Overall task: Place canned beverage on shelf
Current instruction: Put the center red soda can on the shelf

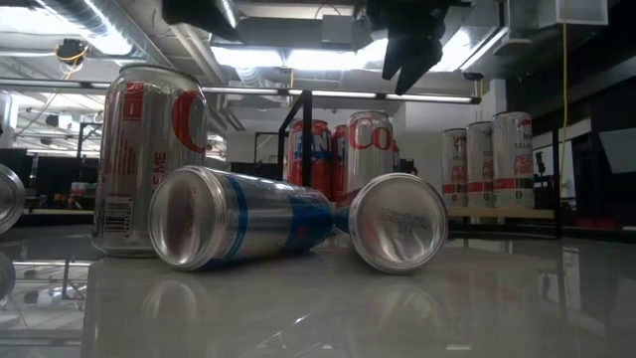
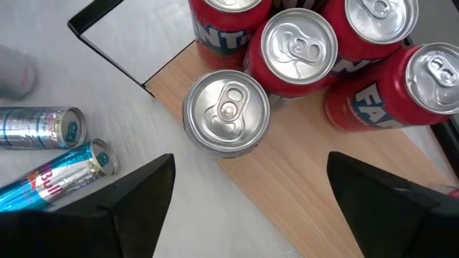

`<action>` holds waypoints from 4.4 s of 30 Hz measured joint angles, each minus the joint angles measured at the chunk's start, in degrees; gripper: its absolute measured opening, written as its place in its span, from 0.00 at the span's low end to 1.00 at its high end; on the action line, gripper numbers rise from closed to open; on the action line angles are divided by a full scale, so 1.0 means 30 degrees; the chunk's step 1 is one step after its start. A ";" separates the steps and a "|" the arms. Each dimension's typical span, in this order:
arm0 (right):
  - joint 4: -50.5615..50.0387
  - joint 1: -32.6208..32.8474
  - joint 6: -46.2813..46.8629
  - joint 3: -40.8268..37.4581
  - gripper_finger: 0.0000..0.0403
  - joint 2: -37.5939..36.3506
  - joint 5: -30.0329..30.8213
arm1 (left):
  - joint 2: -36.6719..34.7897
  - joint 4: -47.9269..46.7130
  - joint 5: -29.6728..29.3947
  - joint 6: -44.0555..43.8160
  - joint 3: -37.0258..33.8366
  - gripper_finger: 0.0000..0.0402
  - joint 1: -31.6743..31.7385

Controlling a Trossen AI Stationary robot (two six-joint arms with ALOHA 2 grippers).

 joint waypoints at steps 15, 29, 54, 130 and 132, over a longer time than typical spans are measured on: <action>-0.0022 0.0000 -0.0007 0.0000 0.88 0.0000 0.0000 | 0.0487 -0.0745 0.1409 -0.8703 -0.0015 0.87 -0.3360; -0.0372 0.0053 -0.0503 0.0000 0.88 0.0000 -0.0003 | 0.2674 -0.0936 0.6163 -1.3518 -0.0015 0.83 -0.6754; -0.0495 0.4694 -0.0432 0.0000 0.88 0.0007 0.0051 | 0.5089 -0.0775 0.6139 -1.9062 0.0248 0.83 -0.9037; -0.0480 0.5370 -0.0455 0.0000 0.88 0.0015 0.1158 | 0.8480 -0.0556 0.2810 -1.4933 0.0262 0.75 -0.7917; -0.0481 0.5370 -0.0495 0.0000 0.88 0.0015 0.1158 | 0.8480 -0.0539 0.2425 -1.3273 0.0255 0.75 -0.7877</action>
